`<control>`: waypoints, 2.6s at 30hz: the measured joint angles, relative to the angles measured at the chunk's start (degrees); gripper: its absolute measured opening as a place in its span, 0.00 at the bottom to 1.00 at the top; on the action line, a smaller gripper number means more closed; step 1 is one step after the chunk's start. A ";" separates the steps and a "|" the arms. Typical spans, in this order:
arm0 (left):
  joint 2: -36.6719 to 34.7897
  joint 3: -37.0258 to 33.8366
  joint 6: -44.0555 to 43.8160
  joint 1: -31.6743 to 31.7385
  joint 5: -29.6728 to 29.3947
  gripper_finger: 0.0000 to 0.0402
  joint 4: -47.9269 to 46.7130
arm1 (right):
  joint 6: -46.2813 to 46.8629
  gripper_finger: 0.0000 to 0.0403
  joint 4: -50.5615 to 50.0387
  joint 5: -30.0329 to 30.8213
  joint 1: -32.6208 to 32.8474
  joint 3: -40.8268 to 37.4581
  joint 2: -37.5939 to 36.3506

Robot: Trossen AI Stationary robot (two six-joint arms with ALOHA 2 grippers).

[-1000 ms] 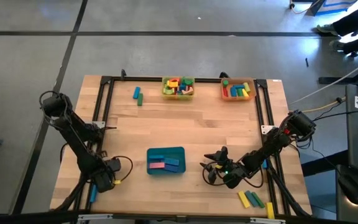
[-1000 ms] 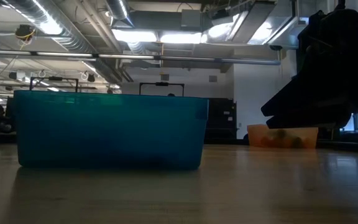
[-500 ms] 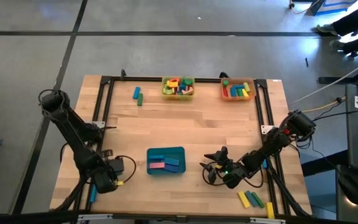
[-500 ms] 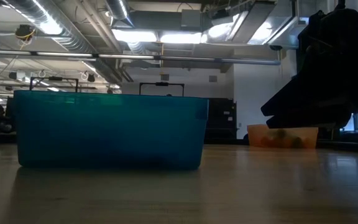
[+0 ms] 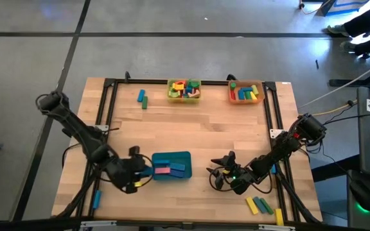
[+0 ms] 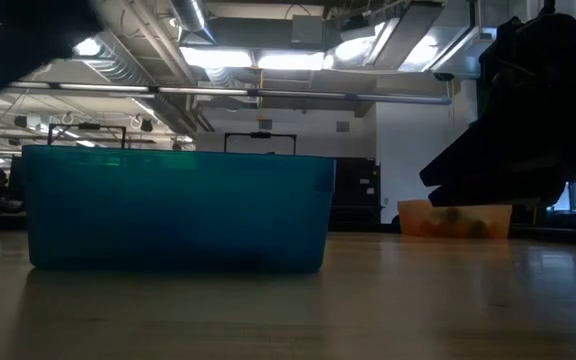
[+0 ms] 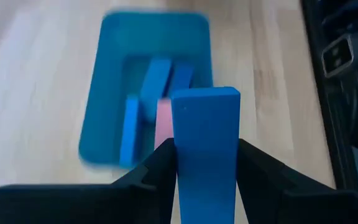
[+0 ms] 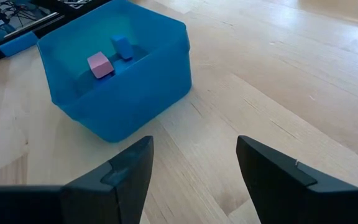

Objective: Sort blocks by size
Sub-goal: Put the blue rectangular block into the blue bin

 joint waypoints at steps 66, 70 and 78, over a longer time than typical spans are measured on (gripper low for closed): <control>25.58 5.76 -26.40 -19.46 59.65 0.01 -14.40 | 0.00 0.58 0.43 -0.55 0.01 0.00 0.00; 28.26 5.76 -24.79 -20.26 60.36 0.01 -14.70 | 0.00 0.58 0.44 -0.55 0.00 0.00 0.00; 28.49 5.87 -18.83 -18.02 55.10 0.01 -15.68 | 0.02 0.58 0.46 -0.57 0.01 0.00 0.00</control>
